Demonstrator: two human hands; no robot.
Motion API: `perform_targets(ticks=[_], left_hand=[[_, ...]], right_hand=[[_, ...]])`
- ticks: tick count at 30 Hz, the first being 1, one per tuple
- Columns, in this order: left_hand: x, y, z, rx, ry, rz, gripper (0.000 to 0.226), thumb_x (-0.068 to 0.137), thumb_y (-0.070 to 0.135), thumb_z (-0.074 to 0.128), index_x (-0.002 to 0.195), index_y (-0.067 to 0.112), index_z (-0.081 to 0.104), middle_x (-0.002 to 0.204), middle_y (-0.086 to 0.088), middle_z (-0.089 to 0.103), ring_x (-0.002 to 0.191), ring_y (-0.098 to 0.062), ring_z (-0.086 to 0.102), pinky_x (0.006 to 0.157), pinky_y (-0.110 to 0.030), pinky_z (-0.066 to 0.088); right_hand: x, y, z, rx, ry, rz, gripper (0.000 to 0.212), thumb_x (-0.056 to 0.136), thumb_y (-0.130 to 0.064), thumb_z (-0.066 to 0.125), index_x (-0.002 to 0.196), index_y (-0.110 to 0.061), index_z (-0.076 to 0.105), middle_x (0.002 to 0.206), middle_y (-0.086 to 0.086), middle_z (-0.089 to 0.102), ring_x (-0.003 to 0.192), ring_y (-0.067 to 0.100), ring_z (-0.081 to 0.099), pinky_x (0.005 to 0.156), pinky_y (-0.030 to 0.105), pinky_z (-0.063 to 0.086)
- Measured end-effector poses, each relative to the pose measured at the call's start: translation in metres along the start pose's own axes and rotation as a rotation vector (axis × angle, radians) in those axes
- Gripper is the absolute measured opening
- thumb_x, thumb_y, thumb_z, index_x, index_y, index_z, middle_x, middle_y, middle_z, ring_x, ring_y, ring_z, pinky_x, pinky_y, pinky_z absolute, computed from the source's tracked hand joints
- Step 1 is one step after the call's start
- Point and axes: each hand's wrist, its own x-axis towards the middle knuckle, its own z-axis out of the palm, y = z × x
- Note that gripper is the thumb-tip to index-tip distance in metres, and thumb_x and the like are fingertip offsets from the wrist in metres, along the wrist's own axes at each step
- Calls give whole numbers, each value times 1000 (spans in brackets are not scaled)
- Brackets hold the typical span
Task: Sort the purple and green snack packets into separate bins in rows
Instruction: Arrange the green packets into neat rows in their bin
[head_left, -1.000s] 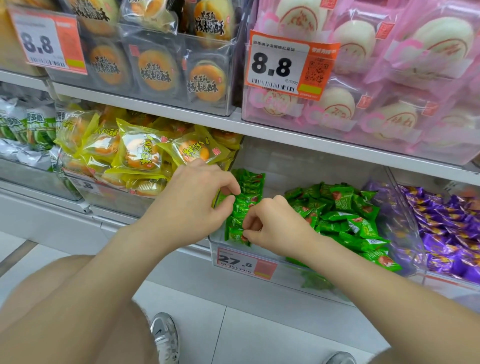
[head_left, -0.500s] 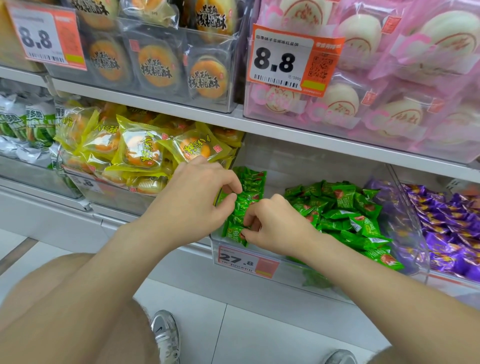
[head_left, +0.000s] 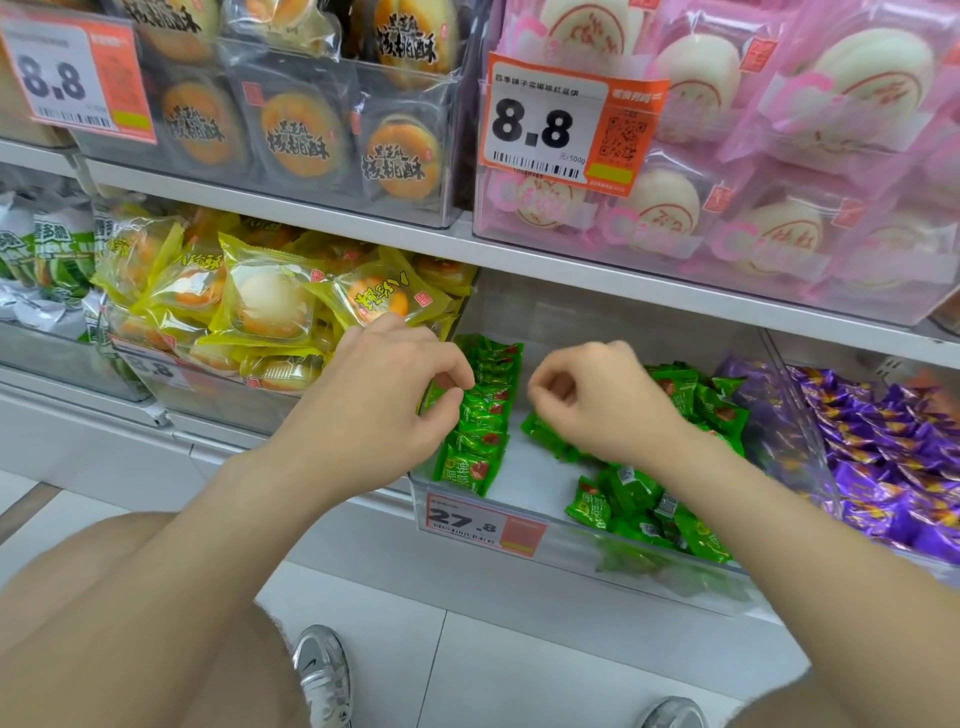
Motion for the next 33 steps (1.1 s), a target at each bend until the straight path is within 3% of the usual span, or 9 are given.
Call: perform_targets(ticks=[4, 6, 9, 12, 14, 17, 21, 26, 33], left_hand=[[1, 7, 4, -4, 26, 70, 13, 95, 25, 67, 101, 33, 74, 89, 19, 64, 96, -14, 51, 90, -45, 46], [3, 12, 8, -11, 19, 105, 13, 95, 22, 68, 101, 32, 75, 91, 19, 65, 97, -14, 52, 90, -46, 48], [6, 19, 16, 1, -5, 146, 14, 95, 21, 68, 102, 31, 75, 91, 16, 66, 94, -16, 52, 85, -48, 49], [9, 26, 23, 8, -19, 175, 14, 95, 23, 66, 103, 31, 75, 91, 15, 66, 92, -16, 51, 80, -47, 48], [12, 31, 26, 10, -26, 191, 14, 95, 24, 64, 102, 32, 74, 90, 14, 66, 90, -15, 52, 78, -46, 48], [16, 35, 30, 1, -21, 185, 15, 96, 24, 62, 101, 31, 73, 88, 15, 64, 88, -14, 51, 78, -45, 49], [20, 39, 33, -41, -30, 152, 20, 94, 28, 55, 101, 29, 73, 88, 14, 65, 88, -13, 53, 81, -42, 51], [22, 42, 37, -57, -47, 140, 17, 96, 24, 59, 104, 28, 74, 92, 12, 67, 91, -12, 57, 81, -37, 52], [32, 47, 57, -77, -151, 79, 30, 96, 22, 66, 126, 25, 65, 110, 6, 64, 100, -15, 64, 88, -40, 55]], right_hand=[[-1, 41, -8, -124, -210, 138, 43, 81, -23, 64, 123, -25, 73, 114, -2, 76, 109, 22, 70, 105, 33, 52], [-5, 45, -2, -168, -368, 78, 65, 81, -39, 71, 143, -25, 60, 136, 0, 69, 124, 25, 63, 108, 35, 50], [-6, 43, 17, -278, -471, 8, 85, 78, -67, 72, 152, -39, 40, 139, -1, 62, 129, 30, 54, 110, 47, 43], [0, 44, 34, -384, -426, -14, 73, 83, -67, 71, 146, -40, 47, 132, 4, 63, 128, 34, 53, 107, 49, 44], [3, 46, 38, -369, -405, -8, 65, 85, -56, 76, 142, -36, 54, 124, 7, 65, 120, 34, 57, 93, 45, 53], [5, 50, 40, -313, -395, -3, 56, 84, -36, 77, 137, -33, 59, 116, 7, 66, 110, 31, 61, 78, 38, 51], [3, 56, 32, -220, -362, 30, 46, 76, -24, 74, 121, -31, 68, 111, -2, 70, 102, 25, 64, 82, 39, 58], [2, 66, 25, -110, -279, 68, 41, 73, -32, 72, 113, -33, 74, 107, -11, 75, 99, 19, 65, 91, 39, 56], [-12, 60, -9, 65, -196, 94, 26, 80, -26, 80, 106, -28, 82, 97, -15, 78, 88, -3, 69, 91, 18, 52]])
